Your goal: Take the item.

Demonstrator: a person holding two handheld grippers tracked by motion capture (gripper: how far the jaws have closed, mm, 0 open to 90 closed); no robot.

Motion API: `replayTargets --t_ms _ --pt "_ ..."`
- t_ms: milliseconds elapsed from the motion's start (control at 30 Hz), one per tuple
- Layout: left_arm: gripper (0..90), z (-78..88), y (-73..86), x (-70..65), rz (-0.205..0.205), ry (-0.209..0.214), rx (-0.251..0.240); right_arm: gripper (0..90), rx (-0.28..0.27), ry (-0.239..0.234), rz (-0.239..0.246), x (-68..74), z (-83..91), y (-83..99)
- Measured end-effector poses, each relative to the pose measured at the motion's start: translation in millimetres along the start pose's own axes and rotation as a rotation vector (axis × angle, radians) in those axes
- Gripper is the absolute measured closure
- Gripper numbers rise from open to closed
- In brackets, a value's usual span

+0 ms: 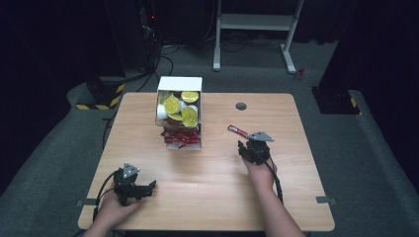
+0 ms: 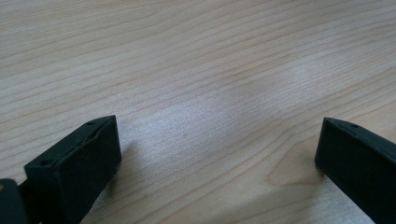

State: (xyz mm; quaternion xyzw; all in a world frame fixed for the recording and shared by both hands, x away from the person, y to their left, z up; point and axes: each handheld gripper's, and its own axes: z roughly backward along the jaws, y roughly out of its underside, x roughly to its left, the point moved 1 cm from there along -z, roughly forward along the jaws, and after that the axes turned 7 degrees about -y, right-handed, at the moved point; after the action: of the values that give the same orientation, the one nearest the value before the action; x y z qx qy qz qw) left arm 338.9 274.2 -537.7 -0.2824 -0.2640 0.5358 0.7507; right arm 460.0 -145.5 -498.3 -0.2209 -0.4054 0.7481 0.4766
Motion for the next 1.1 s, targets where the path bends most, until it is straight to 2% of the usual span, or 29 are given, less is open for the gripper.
replayTargets --t_ms 200,333,400,500,600,800,1000,1100 --pt "0.6 -0.2 0.0 -0.4 0.005 -0.001 -0.004 38.9 -0.027 -0.037 -0.022 2.1 10.1 -1.8" --pt "0.6 -0.3 0.0 -0.4 0.006 -0.001 -0.004 38.3 -0.028 -0.069 -0.017 6.3 16.5 -0.9" --pt "0.6 -0.2 0.1 -0.4 0.006 -0.001 -0.004 38.1 -0.033 -0.078 0.004 7.3 20.5 -0.7" --pt "0.6 0.0 0.0 -0.1 0.0 0.0 0.0 36.1 -0.036 -0.1 -0.015 7.9 27.7 0.0" --pt "0.6 0.0 0.0 -0.1 -0.001 0.0 0.0 34.3 -0.04 -0.107 -0.013 5.7 33.8 1.7" --pt "0.6 0.0 0.0 -0.1 0.0 0.0 0.0 32.1 -0.032 -0.089 -0.031 -2.5 45.5 16.9" --pt "0.6 0.0 0.0 -0.1 0.0 0.0 0.0 31.9 -0.013 -0.049 -0.016 -16.8 66.3 46.9" --pt "0.6 0.0 0.0 -0.1 -0.001 0.0 0.0 31.9 0.003 -0.041 -0.03 -25.2 74.8 60.9"
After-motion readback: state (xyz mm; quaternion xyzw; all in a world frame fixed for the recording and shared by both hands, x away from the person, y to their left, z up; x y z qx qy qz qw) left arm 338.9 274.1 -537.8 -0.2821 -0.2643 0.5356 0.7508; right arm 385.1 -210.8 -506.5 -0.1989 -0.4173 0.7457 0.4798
